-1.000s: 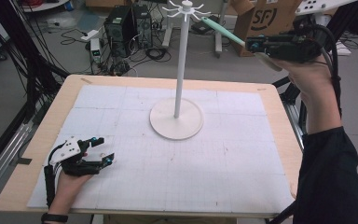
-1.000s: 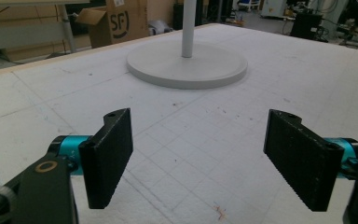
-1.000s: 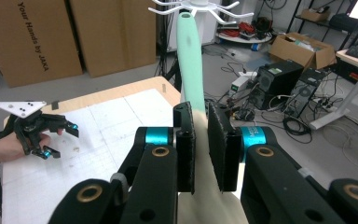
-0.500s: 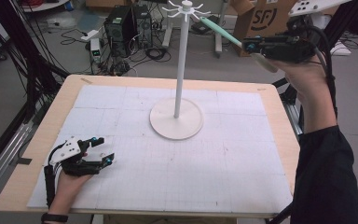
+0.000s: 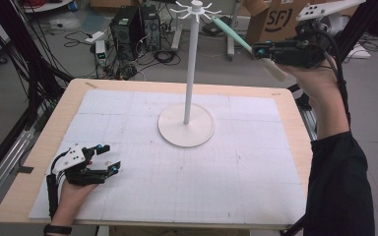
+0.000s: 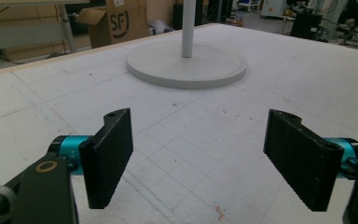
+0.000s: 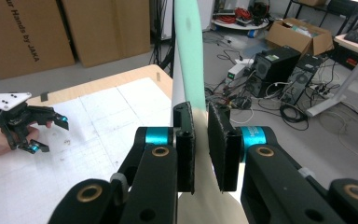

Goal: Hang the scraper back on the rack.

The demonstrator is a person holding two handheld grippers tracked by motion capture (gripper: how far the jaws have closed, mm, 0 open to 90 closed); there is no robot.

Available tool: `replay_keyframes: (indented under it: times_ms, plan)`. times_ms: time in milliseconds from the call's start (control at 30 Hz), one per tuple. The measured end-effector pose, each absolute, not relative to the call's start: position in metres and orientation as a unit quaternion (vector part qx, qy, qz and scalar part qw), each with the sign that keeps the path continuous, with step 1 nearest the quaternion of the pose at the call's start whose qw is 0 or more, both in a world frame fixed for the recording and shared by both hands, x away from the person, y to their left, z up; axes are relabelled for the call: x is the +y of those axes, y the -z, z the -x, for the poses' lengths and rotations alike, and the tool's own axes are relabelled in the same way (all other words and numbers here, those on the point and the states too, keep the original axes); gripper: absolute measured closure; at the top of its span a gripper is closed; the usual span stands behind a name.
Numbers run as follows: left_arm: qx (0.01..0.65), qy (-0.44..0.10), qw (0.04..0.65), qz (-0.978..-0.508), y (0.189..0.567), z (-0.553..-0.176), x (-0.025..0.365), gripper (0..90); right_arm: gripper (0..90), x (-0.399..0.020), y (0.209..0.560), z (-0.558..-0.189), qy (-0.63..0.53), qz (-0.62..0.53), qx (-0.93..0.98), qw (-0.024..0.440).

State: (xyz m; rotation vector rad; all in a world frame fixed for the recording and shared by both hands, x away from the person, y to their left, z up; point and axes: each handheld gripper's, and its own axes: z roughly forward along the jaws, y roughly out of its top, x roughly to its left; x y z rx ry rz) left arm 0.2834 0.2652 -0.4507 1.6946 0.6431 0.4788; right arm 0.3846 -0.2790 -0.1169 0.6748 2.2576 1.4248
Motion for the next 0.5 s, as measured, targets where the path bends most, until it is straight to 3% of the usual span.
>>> replay_keyframes:
  times_ms: [267, 400, 500]
  plan:
    - [0.276, -0.206, 0.591, -0.73, 0.451, -0.283, 0.266, 24.4, 79.4, -0.27, 0.122, -0.388, -0.496, -0.231, 0.813, 0.199]
    - [0.278, -0.204, 0.592, -0.729, 0.451, -0.284, 0.266, 24.4, 63.1, -0.268, 0.125, -0.385, -0.504, -0.226, 0.806, 0.213]
    - [0.28, -0.205, 0.591, -0.728, 0.45, -0.284, 0.266, 24.4, 57.7, -0.271, 0.128, -0.38, -0.51, -0.22, 0.805, 0.208]
